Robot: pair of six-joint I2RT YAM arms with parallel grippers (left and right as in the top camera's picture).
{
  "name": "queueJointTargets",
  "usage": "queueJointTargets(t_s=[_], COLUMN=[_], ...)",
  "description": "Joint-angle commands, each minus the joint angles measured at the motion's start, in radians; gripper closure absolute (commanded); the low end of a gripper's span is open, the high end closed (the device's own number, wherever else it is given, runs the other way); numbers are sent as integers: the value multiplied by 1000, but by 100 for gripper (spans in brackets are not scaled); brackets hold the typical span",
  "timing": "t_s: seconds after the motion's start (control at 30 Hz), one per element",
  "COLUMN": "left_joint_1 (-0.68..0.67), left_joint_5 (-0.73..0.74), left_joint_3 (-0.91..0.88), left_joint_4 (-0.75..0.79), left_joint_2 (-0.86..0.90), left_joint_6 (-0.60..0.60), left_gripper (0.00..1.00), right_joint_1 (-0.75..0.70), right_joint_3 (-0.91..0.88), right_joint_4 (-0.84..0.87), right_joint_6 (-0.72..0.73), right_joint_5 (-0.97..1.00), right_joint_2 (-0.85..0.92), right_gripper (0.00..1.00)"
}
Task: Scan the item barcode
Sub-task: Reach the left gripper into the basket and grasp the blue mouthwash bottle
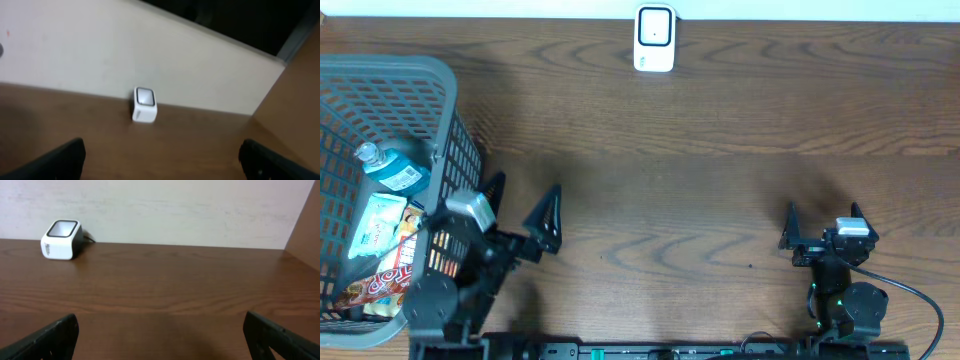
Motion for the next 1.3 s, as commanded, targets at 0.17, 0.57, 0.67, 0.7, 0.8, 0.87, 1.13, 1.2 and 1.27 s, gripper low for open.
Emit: queueJointTargets(t_s=[0.17, 0.57, 0.67, 0.7, 0.8, 0.87, 1.13, 1.2, 1.27], left_joint_1=[2, 3, 3, 3, 4, 3, 37, 71, 110], left_joint_5=[119, 277, 256, 238, 174, 109, -369, -505, -572], left_joint_3=[396, 438, 493, 517, 605, 666, 898, 933, 937], left_joint_4=[-282, -243, -244, -245, -253, -282, -538, -593, -604], left_joint_2=[343, 506, 538, 551, 596, 626, 729, 752, 767], left_joint_6=[-12, -63, -105, -116, -121, -130, -158, -193, -211], left_gripper=[2, 2, 2, 2, 2, 2, 2, 2, 2], right_joint_1=[-6, -6, -6, -6, -6, -6, -6, -6, -6], right_joint_3=[-1, -1, -1, -1, -1, -1, -1, -1, -1], right_joint_4=[-5, -5, -5, -5, -5, -5, -4, -5, -5], right_joint_6=[-5, -5, -5, -5, -5, -5, -5, -5, -5], right_joint_5=[12, 12, 12, 12, 12, 12, 11, 12, 12], right_joint_2=[-2, -2, -2, -2, -2, -2, -2, -2, -2], right_gripper=[1, 1, 1, 1, 1, 1, 1, 1, 1])
